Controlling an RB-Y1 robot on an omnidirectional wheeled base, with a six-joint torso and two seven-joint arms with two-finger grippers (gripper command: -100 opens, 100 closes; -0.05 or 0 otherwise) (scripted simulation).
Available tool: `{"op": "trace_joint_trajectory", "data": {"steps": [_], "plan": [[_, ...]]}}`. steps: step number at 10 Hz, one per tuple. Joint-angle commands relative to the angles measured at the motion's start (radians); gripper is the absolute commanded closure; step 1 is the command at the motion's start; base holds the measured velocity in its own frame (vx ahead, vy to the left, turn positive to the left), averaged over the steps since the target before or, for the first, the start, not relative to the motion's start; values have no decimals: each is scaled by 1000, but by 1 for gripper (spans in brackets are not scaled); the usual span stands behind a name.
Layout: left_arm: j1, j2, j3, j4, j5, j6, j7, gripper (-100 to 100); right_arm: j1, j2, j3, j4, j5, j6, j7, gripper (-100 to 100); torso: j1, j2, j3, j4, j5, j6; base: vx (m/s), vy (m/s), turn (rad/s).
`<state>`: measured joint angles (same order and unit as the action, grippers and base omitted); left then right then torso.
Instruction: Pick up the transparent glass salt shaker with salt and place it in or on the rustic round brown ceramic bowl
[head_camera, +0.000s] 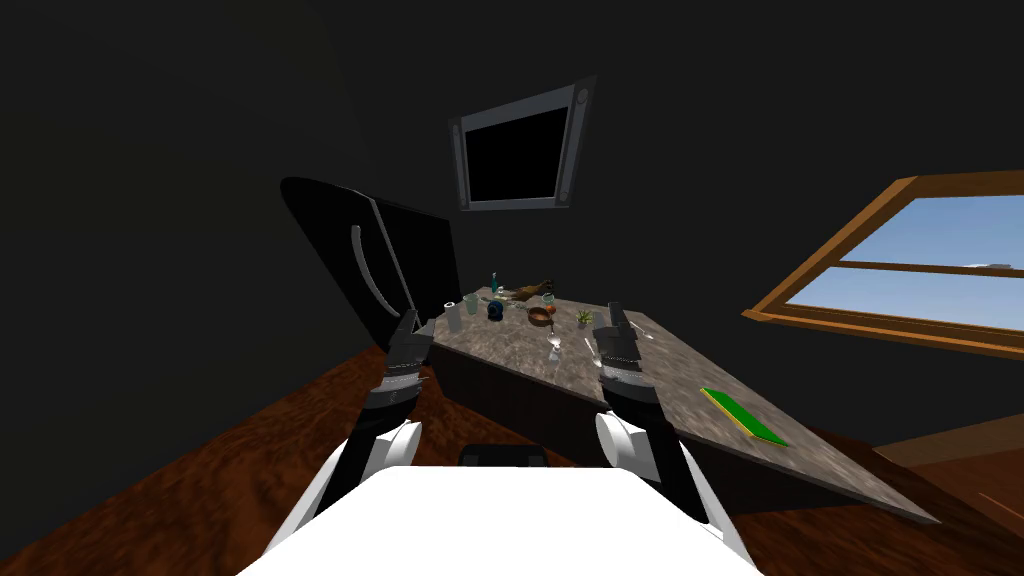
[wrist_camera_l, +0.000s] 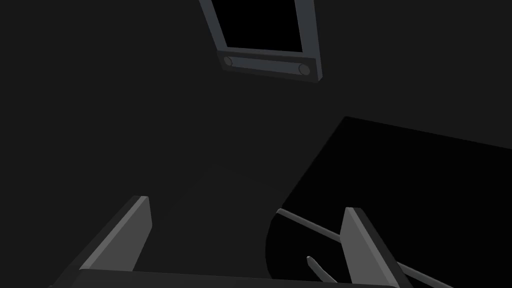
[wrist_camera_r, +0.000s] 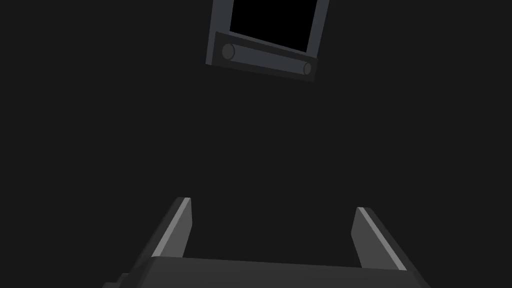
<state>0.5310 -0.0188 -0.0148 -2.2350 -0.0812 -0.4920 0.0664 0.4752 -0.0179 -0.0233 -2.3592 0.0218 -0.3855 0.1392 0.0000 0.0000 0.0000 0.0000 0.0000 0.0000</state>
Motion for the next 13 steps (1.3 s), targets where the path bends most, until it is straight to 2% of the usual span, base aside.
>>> {"op": "trace_joint_trajectory", "data": {"steps": [1, 6, 13], "plan": [[0, 0, 0, 0, 0, 0, 0, 0, 0, -30, -1, 7, 3, 6, 0, -100, 0, 0, 0, 0, 0, 0, -23, 6, 2], [0, 0, 0, 0, 0, 0, 0, 0, 1, -154, -6, 65, 28, 51, 1, -100, 1, 5, 3, 1, 0, 0, -70, 23, 5], [0, 0, 0, 0, 0, 0, 0, 0, 2, -338, -13, 195, 89, 144, 15, -100, 3, 6, 4, 2, 1, 0, -97, 46, 17]]}}
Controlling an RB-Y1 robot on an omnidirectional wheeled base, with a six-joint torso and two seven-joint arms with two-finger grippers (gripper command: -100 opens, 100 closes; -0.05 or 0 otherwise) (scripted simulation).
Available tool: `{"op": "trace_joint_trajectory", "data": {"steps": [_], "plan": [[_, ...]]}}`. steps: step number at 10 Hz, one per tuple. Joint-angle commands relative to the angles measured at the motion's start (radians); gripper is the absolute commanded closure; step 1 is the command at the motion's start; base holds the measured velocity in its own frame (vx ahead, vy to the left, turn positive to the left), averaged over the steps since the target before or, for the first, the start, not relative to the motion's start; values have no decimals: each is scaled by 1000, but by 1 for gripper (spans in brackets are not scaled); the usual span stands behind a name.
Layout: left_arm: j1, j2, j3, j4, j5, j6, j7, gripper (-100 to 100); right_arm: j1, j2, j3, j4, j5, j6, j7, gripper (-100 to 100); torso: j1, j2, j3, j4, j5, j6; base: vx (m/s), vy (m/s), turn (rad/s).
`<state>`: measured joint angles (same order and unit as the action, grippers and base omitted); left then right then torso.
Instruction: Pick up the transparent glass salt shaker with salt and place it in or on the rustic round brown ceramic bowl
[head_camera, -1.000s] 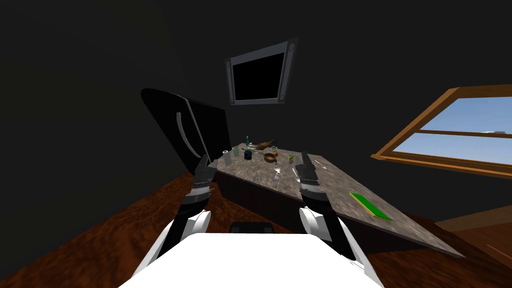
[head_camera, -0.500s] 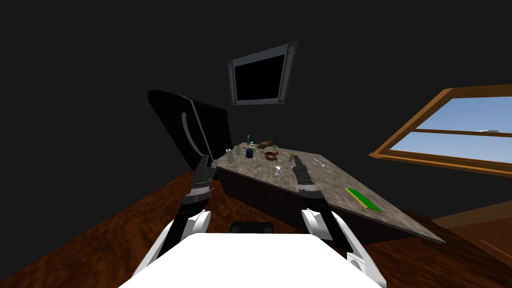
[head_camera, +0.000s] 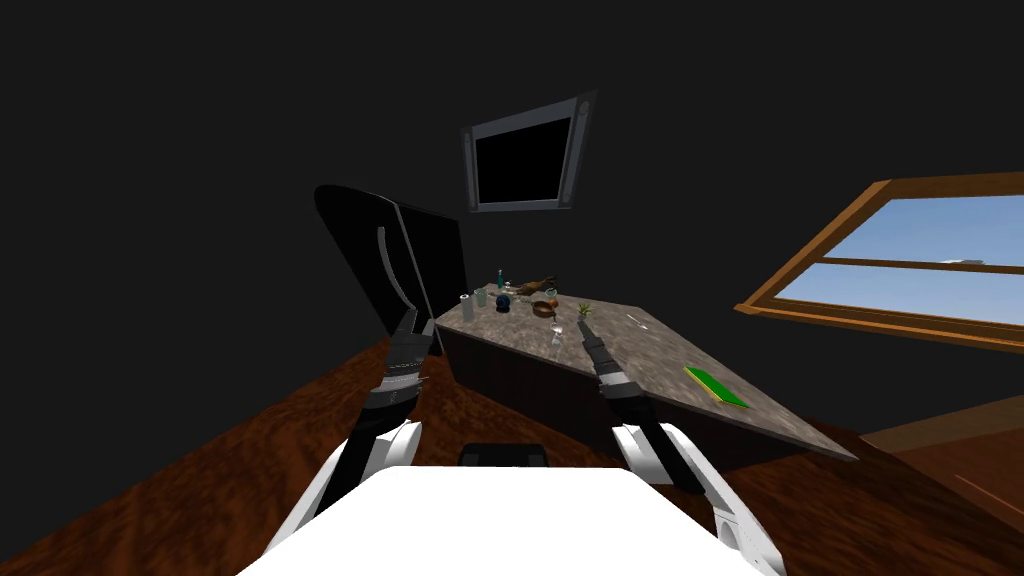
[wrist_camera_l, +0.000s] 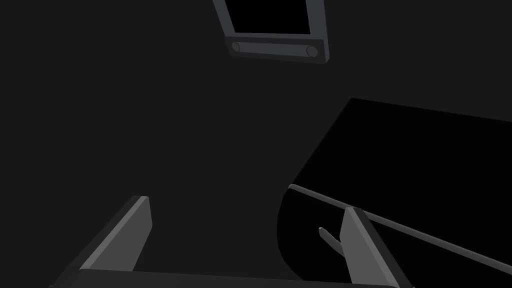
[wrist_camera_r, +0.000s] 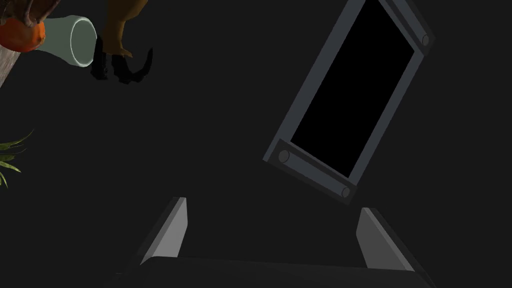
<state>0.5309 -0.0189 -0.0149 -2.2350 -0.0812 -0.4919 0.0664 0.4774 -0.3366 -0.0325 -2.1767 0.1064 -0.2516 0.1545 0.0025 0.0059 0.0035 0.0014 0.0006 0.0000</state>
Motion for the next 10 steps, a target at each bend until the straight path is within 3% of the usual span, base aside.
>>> {"op": "trace_joint_trajectory", "data": {"steps": [1, 5, 10], "plan": [[0, 0, 0, 0, 0, 0, 0, 0, 0, -45, -4, 32, 13, 24, 3, -100, 0, 0, 0, 0, 0, 0, -90, 45, 31], [0, 0, 0, 0, 0, 0, 0, 0, 1, -138, -6, 106, 51, 74, 21, -100, 1, -1, -1, 0, 0, 0, -76, 58, 28], [0, 0, 0, 0, 0, 0, 0, 0, 2, -235, -2, 193, 105, 118, 56, -100, 0, -5, -3, -1, 0, 0, -22, 49, 46]]}}
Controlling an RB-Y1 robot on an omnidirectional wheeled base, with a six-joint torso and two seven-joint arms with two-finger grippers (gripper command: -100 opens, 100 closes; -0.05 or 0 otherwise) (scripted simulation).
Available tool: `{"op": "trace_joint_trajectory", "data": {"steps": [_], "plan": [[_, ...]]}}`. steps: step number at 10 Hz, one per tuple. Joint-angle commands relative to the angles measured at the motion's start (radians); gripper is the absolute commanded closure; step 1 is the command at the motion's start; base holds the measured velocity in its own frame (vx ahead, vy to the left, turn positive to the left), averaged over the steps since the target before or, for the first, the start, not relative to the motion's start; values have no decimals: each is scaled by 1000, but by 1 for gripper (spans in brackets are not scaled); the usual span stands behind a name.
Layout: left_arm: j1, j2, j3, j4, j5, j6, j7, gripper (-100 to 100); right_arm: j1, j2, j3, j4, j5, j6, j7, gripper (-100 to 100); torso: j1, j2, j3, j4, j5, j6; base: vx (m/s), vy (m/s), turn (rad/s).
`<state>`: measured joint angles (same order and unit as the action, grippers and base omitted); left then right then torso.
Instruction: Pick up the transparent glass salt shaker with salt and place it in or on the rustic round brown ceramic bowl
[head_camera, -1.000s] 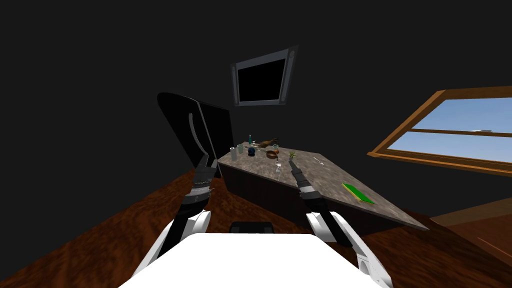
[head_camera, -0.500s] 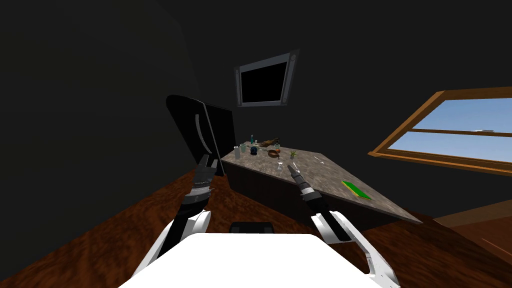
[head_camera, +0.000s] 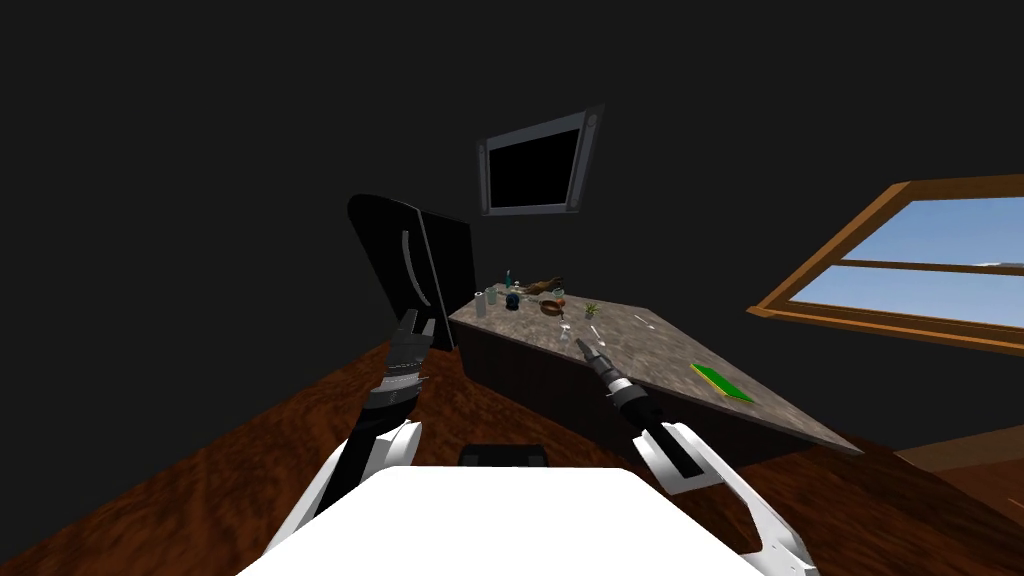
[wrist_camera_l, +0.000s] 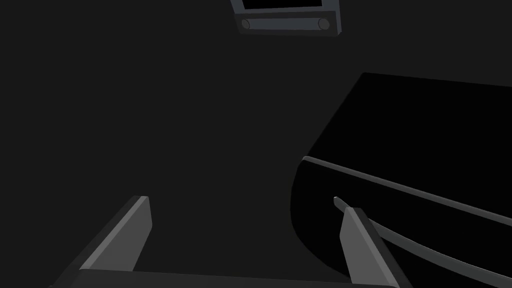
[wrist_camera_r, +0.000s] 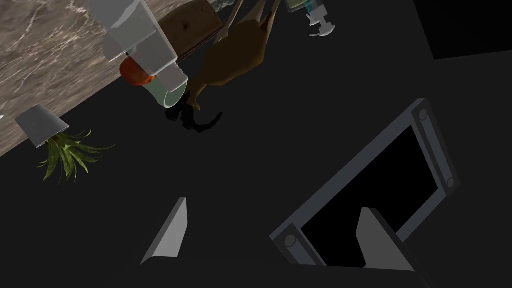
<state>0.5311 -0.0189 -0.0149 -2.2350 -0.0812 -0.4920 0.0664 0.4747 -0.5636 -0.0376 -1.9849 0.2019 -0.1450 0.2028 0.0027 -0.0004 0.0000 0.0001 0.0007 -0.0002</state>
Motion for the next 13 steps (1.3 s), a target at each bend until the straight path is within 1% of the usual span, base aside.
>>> {"op": "trace_joint_trajectory", "data": {"steps": [1, 6, 13], "plan": [[0, 0, 0, 0, 0, 0, 0, 0, 5, -42, 7, 37, 35, 23, 28, -100, 0, 0, 0, 0, 0, 0, 28, 53, 117], [0, 0, 0, 0, 0, 0, 0, 0, 8, -122, 21, 131, 111, 36, 87, -100, -2, -5, -3, -1, 0, 0, 70, 21, 80], [0, 0, 0, 0, 0, 0, 0, 0, 14, -226, 45, 255, 223, 31, 175, -100, -5, -7, -4, -2, -1, 0, 99, -16, 86]]}}
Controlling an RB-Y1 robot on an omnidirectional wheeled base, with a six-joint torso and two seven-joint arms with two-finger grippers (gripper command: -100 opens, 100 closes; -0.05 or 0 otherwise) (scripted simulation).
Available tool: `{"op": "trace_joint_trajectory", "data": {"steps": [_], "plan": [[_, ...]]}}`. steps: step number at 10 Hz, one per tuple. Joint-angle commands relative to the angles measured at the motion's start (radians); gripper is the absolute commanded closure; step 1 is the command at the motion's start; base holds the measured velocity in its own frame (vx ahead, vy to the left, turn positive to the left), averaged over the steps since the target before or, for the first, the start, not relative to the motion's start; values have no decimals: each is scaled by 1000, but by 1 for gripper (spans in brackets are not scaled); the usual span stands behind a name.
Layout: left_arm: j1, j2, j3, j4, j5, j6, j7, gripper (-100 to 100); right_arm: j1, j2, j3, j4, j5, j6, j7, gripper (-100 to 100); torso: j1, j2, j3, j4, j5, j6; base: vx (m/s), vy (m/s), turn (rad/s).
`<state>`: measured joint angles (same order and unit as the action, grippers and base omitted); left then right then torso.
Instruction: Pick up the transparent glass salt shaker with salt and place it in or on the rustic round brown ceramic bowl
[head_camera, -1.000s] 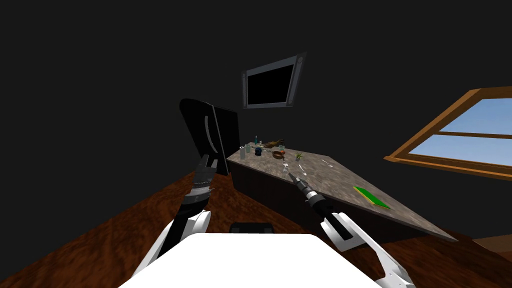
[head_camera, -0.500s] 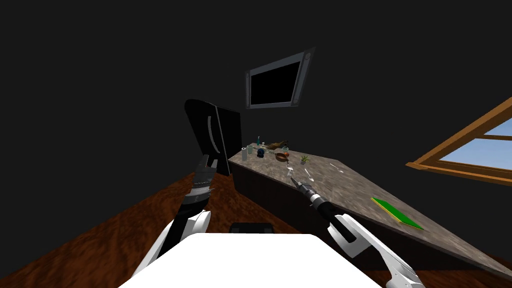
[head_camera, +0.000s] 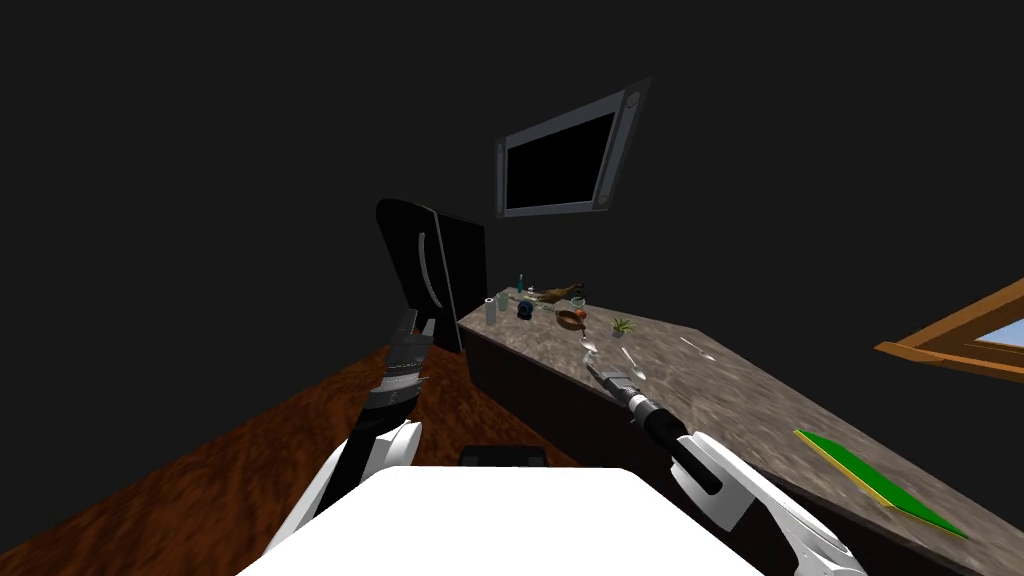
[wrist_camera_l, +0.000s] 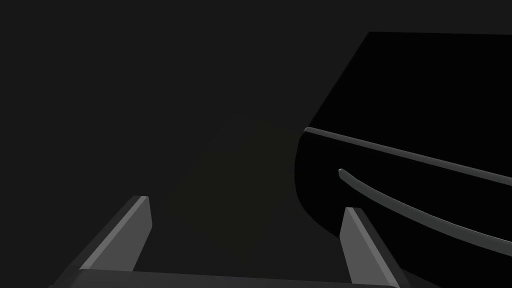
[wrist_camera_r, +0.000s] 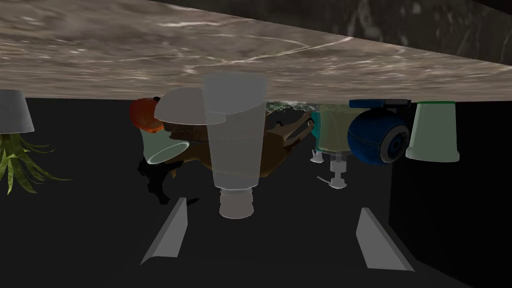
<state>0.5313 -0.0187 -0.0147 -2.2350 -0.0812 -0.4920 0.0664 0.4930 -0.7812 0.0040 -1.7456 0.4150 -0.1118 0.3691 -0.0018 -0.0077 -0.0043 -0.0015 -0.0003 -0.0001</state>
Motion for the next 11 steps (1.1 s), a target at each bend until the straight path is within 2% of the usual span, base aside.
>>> {"op": "trace_joint_trajectory", "data": {"steps": [1, 3, 4, 5, 6, 11], "plan": [[0, 0, 0, 0, 0, 0, 0, 0, -4, -19, 7, 29, 22, -4, 18, -100, 0, 0, 0, 0, 0, 0, 100, -30, 74], [0, 0, 0, 0, 0, 0, 0, 0, -2, -37, 14, 59, 51, -9, 41, -100, 0, 1, 1, 0, 0, 0, 91, -28, 75], [0, 0, 0, 0, 0, 0, 0, 0, -1, -28, 13, 44, 42, -4, 33, -100, 0, 1, 1, 0, 0, 0, 45, -22, 18], [0, 0, 0, 0, 0, 0, 0, 0, -2, -30, 14, 45, 44, -3, 36, 0, 1, 4, 2, 1, 0, 0, 8, -4, -1], [0, 0, 0, 0, 0, 0, 0, 0, -14, -24, 6, 63, 88, -16, -6, -100, 2, 6, 3, 1, 0, 0, 15, 7, 6], [0, 0, 0, 0, 0, 0, 0, 0, -43, -9, -12, 109, 201, -49, -108, -100, 4, 7, 4, 1, 1, 0, 15, 19, 3]]}}
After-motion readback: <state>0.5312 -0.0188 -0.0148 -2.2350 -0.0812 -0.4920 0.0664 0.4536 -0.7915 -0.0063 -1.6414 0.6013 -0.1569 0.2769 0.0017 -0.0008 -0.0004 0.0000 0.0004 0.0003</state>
